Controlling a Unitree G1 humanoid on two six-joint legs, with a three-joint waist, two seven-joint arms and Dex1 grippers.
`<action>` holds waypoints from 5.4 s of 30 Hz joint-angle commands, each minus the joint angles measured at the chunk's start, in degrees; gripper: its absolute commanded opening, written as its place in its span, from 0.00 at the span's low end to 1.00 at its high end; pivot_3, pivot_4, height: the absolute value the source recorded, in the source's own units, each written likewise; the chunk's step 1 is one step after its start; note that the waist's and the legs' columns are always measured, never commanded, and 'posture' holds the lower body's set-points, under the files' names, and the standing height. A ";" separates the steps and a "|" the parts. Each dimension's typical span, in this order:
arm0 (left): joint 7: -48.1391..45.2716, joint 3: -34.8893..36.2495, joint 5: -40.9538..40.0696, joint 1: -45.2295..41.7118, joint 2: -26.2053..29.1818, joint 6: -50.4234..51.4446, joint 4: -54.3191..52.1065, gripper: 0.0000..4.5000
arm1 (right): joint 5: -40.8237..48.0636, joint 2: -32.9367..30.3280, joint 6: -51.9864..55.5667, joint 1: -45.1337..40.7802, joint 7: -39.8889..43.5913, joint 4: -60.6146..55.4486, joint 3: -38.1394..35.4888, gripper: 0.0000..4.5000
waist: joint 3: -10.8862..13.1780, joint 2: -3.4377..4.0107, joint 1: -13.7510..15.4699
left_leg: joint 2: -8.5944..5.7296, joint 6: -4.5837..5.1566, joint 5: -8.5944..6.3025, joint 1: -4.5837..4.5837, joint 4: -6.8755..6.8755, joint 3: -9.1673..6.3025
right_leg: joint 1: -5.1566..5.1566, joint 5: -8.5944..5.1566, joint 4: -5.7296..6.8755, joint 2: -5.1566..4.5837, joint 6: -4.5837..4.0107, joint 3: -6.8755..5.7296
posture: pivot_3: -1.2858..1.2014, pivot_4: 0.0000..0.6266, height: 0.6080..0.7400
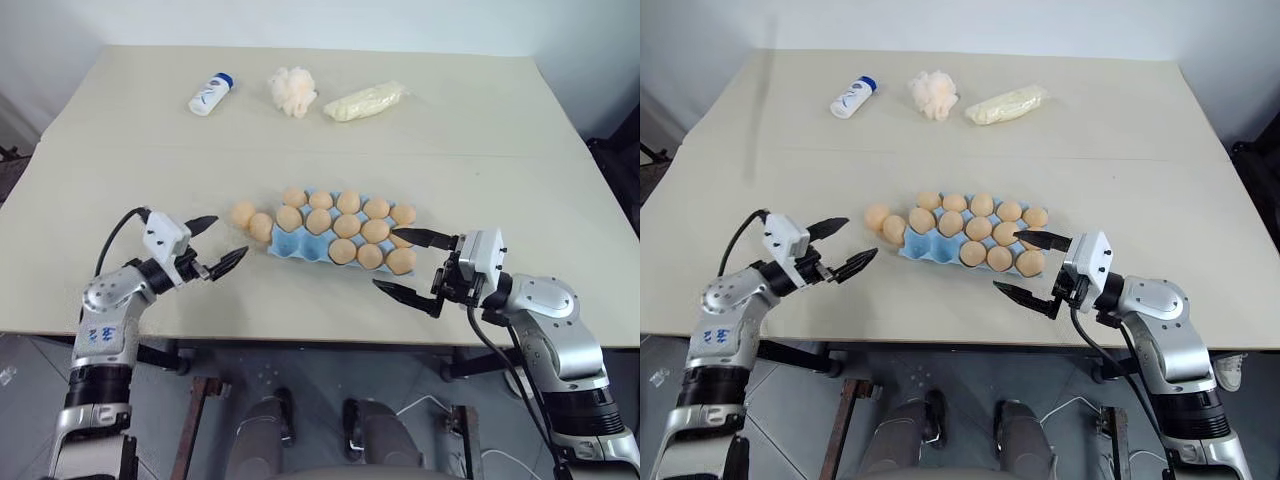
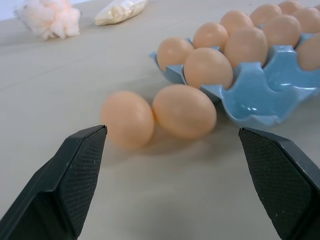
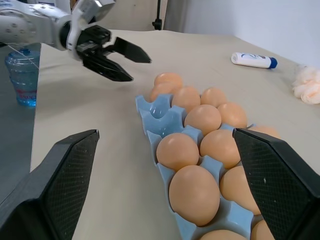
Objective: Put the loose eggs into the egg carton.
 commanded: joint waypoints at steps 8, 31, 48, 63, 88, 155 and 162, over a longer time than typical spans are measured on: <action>1.42 1.93 -0.67 -15.59 -4.18 -4.13 19.28 1.00 | 0.22 -0.13 -0.72 0.77 -1.31 -2.15 -1.35 1.00 | 0.00 -0.02 -0.06 | 0.00 0.03 0.01 -0.01 0.15 0.01 | 0.04 0.05 0.08 0.01 0.09 -0.06 | 0.52 0.24 1.00; 13.56 -0.01 7.22 -26.70 -7.96 -6.59 39.72 1.00 | 0.12 -0.11 -1.60 3.10 -2.43 -2.99 -2.34 1.00 | 0.01 -0.06 0.09 | 0.00 0.15 -0.02 -0.01 0.40 0.03 | 0.16 0.19 0.10 -0.01 0.35 -0.21 | 0.52 0.24 1.00; -4.67 1.25 -2.05 -19.51 -6.81 -4.87 17.37 0.52 | -0.06 -0.32 -1.60 2.65 -2.57 -2.47 -2.36 1.00 | 0.01 -0.06 0.06 | 0.01 0.15 -0.03 -0.01 0.39 0.05 | 0.17 0.19 0.10 0.00 0.35 -0.20 | 0.52 0.24 1.00; -13.01 -13.27 3.10 -15.52 -11.79 -4.42 8.29 0.56 | -0.13 -0.70 -1.74 3.54 -3.58 -3.19 -3.09 1.00 | 0.01 -0.04 -0.07 | 0.03 0.15 -0.02 0.06 0.50 0.08 | 0.24 0.19 0.14 0.01 0.33 -0.14 | 0.52 0.24 1.00; -10.09 8.76 -3.24 1.40 10.21 -2.96 8.10 0.99 | 0.50 -0.75 -2.21 1.51 -0.74 -0.50 -1.76 1.00 | 0.00 -0.04 -0.42 | 0.03 0.14 -0.04 0.09 0.34 0.04 | 0.19 0.15 0.10 -0.09 0.26 -0.12 | 0.52 0.24 1.00; -14.19 -9.18 3.03 -19.73 -11.20 -5.45 15.89 0.47 | -0.36 -0.96 -1.87 0.39 -2.43 -0.25 -2.50 1.00 | -0.01 -0.08 -0.48 | 0.08 0.22 -0.06 0.04 0.82 0.10 | 0.18 0.16 0.49 0.00 0.28 -0.21 | 0.52 0.24 1.00; -13.28 -7.68 2.82 -18.67 -8.84 -6.79 15.62 0.94 | -0.30 -0.63 -1.87 2.10 -3.63 -1.81 -2.73 1.00 | -0.01 -0.08 -0.08 | 0.10 0.21 -0.06 0.05 0.87 0.08 | 0.17 0.10 0.60 -0.01 0.18 -0.23 | 0.52 0.24 1.00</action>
